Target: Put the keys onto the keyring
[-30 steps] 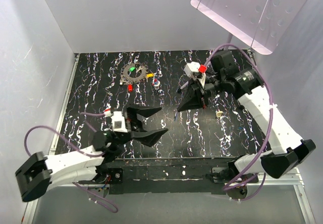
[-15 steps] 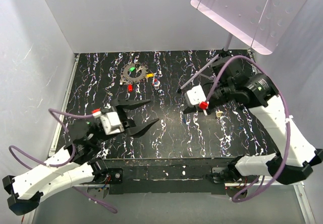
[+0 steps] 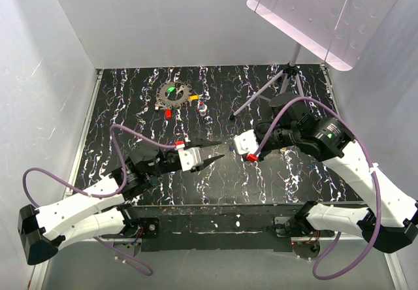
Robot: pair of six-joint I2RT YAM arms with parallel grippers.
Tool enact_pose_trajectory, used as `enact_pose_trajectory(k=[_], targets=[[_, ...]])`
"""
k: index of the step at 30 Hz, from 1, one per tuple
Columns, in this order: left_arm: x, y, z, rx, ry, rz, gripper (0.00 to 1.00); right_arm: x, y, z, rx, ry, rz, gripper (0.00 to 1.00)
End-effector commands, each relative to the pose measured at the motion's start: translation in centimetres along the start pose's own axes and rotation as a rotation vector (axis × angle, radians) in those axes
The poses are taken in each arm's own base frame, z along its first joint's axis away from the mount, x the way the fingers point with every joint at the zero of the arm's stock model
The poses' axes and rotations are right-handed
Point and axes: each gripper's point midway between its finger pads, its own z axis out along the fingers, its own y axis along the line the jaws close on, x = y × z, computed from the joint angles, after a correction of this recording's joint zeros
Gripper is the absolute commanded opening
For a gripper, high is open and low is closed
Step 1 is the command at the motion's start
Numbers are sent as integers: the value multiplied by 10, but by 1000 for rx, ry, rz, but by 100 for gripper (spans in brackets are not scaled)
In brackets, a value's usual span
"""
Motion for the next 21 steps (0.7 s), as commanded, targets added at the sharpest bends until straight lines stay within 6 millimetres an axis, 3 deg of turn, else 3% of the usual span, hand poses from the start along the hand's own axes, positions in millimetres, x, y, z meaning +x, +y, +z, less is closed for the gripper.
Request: enact_pose_trajectory(k=[1,9,18,21], targets=[[-10,1,6,14,-53,26,37,-5,-21,0,94,-11,-7,1],[-3,13,13,-52,-49,30,29,-11,-18,4,79,-35,-2,1],[7,12,20,-48,-32,29,26,-13,-21,7,80,-44,10,1],[7,13,19,-52,-32,31,21,-13,-20,8,78,-47,15,1]])
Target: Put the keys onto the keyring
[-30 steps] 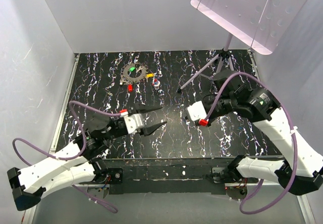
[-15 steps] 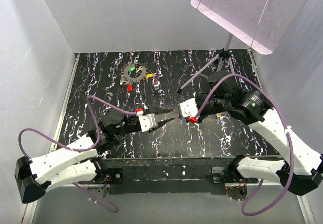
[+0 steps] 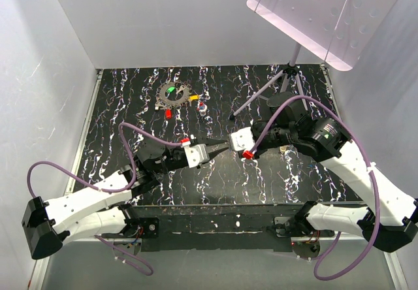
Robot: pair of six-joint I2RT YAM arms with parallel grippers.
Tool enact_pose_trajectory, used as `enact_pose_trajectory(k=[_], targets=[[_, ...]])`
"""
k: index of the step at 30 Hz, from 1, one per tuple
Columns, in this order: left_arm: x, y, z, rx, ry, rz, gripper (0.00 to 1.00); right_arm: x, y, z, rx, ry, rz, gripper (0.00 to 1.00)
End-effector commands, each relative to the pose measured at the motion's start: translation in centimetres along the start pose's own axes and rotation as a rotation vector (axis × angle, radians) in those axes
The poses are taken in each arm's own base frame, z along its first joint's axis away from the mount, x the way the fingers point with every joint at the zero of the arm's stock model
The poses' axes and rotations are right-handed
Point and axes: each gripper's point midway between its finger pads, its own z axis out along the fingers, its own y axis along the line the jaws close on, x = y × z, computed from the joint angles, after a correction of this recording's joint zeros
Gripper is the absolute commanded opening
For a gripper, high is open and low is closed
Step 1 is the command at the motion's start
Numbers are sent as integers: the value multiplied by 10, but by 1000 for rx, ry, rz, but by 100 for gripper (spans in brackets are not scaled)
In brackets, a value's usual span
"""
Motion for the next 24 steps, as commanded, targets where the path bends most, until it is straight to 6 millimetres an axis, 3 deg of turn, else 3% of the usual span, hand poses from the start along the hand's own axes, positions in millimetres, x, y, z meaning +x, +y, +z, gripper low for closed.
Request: enact_pose_trajectory(k=[1,4,24], targets=[[-4,7,-2,-31,-16,22,19,-8,-5,3,16,-30,-3,1],[-5,6,0,-19,-15,21,14,-7,-7,4,20,-31,-4,1],[1,3,1,-7,9,13,11,-12,-6,7,12,-43,-1,1]])
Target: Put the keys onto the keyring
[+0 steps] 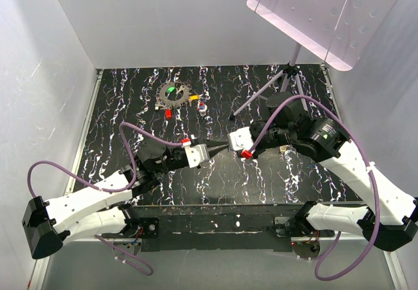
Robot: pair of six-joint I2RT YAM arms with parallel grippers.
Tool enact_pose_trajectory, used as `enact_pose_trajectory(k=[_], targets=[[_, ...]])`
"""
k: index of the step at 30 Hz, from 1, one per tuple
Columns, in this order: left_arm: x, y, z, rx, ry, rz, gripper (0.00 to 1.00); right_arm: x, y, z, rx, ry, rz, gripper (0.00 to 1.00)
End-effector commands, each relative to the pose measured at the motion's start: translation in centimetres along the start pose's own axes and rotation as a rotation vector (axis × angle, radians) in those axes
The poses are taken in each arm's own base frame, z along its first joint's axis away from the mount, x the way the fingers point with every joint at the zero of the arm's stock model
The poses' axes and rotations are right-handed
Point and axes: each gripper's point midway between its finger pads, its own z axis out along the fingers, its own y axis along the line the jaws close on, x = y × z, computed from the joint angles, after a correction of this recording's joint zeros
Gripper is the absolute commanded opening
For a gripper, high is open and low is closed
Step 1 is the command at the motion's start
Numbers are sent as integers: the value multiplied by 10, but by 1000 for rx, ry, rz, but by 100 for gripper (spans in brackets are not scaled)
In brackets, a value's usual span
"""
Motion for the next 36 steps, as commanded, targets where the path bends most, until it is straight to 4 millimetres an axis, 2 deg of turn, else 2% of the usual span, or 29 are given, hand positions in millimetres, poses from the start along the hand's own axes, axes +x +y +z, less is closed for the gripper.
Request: enact_pose_trajectory(k=[1,4,10,11,13,15,16,17,21,22,23,27,33,36], targets=[[0,3,0,-8,8,9,11,-8,-5,4,8,-28,-5,1],[2,2,-1,-4,16,10,0,-8,-5,4,7,-29,-3,1],[-3,7,-5,-30,5,-2,0,-11,-4,3,9,-36,13,1],[-7,11,-7,-49,-14,-11,0,-12,-7,3,21,-39,21,4],[-15,22,-16,-99,-73,-59,0,-17,-14,1,59,-53,54,41],[-26,35,-31,-146,-172,-133,0,-22,-22,-3,102,-68,93,72],[-40,42,-42,-172,-256,-143,0,-27,-24,-6,114,-86,103,77],[-38,43,-48,-178,-280,-183,0,-31,-24,-8,114,-103,108,80],[-71,54,-69,-202,-477,-227,0,-47,-36,-16,165,-204,134,84],[-86,55,-75,-199,-549,-222,0,-53,-43,-18,184,-235,137,84],[-88,54,-76,-193,-573,-244,0,-60,-50,-20,202,-269,138,84],[-124,51,-96,-147,-770,-262,0,-83,-66,-25,193,-370,219,80],[-143,41,-104,-63,-833,-280,0,-121,-64,-36,86,-546,214,57],[-147,38,-104,-42,-834,-280,0,-132,-58,-37,32,-595,226,50]])
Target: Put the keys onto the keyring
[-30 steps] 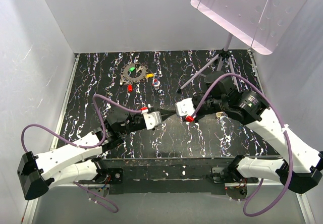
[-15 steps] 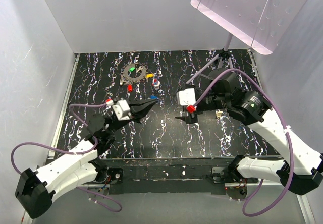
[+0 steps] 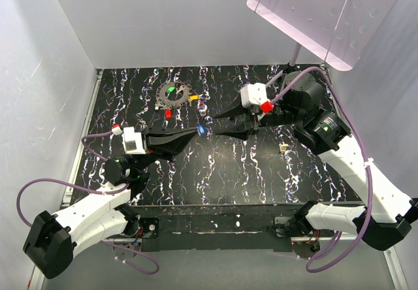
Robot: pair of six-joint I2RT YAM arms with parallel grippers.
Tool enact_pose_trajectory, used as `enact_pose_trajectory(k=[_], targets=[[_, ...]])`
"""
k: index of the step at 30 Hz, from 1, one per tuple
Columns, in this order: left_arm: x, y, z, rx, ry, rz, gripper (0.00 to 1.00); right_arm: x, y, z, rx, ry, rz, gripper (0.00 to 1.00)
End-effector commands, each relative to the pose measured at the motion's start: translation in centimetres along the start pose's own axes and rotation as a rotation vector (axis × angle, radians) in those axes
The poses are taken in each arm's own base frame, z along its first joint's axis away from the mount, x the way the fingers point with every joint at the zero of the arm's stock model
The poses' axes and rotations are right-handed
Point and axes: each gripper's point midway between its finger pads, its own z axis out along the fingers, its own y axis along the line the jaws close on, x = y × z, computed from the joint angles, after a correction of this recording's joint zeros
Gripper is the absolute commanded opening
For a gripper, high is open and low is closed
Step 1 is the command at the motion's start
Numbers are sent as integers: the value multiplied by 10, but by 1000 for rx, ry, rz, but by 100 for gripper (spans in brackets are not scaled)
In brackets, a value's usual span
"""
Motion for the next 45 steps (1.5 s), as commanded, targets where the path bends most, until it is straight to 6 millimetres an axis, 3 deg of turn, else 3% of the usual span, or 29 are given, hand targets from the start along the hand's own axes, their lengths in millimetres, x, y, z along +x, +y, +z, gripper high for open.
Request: enact_pose_trajectory(k=[1,11,45], targets=[[-55,-37,4,160,-188,53,0,-51,16,-1,-116,-165,-14,47],[-58,-41,5,178,-192,43,0,-48,11,14,-184,-174,101,32],[-62,-39,4,156,-207,40,0,-40,22,35,-248,-155,161,25]])
